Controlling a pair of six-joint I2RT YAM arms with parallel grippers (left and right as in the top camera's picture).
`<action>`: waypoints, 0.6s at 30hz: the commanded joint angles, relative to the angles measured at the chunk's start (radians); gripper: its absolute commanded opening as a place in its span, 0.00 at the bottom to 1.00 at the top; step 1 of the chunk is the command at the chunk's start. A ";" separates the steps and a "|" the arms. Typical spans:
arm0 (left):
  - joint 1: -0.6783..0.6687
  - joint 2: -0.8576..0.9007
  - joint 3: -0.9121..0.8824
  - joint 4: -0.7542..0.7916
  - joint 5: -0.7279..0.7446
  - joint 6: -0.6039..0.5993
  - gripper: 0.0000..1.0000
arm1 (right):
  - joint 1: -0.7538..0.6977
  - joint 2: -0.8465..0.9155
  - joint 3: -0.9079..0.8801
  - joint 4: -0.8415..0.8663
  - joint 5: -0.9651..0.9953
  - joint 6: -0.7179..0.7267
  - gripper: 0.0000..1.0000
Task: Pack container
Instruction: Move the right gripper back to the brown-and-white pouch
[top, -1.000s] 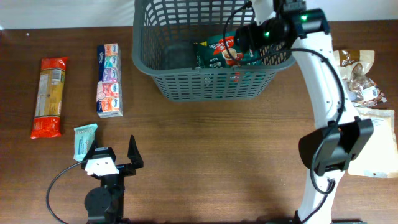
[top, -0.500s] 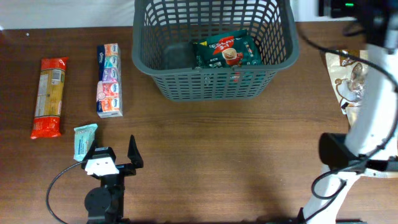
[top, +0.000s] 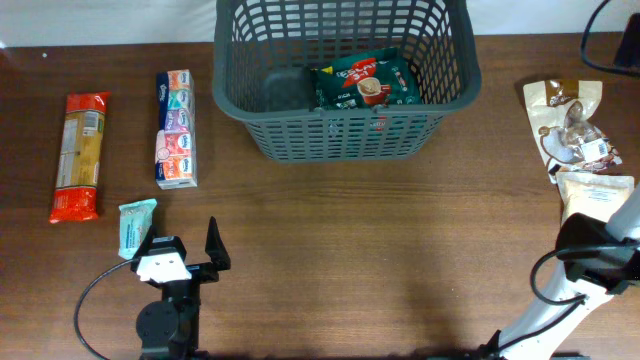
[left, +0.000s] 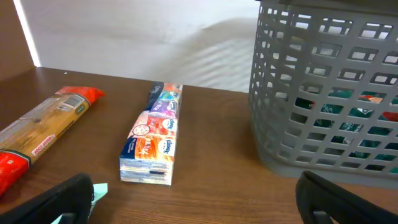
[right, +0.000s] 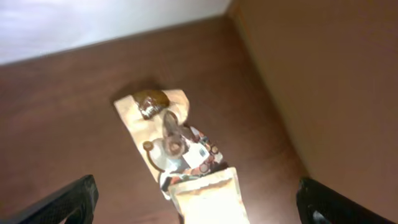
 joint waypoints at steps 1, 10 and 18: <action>0.006 -0.008 -0.006 0.001 -0.005 -0.002 0.99 | -0.035 0.023 -0.117 0.025 -0.034 -0.047 0.99; 0.006 -0.008 -0.006 0.001 -0.005 -0.002 0.99 | -0.056 0.023 -0.454 0.190 -0.050 -0.204 0.99; 0.006 -0.008 -0.006 0.001 -0.005 -0.002 0.99 | -0.056 0.024 -0.568 0.352 -0.004 -0.306 0.99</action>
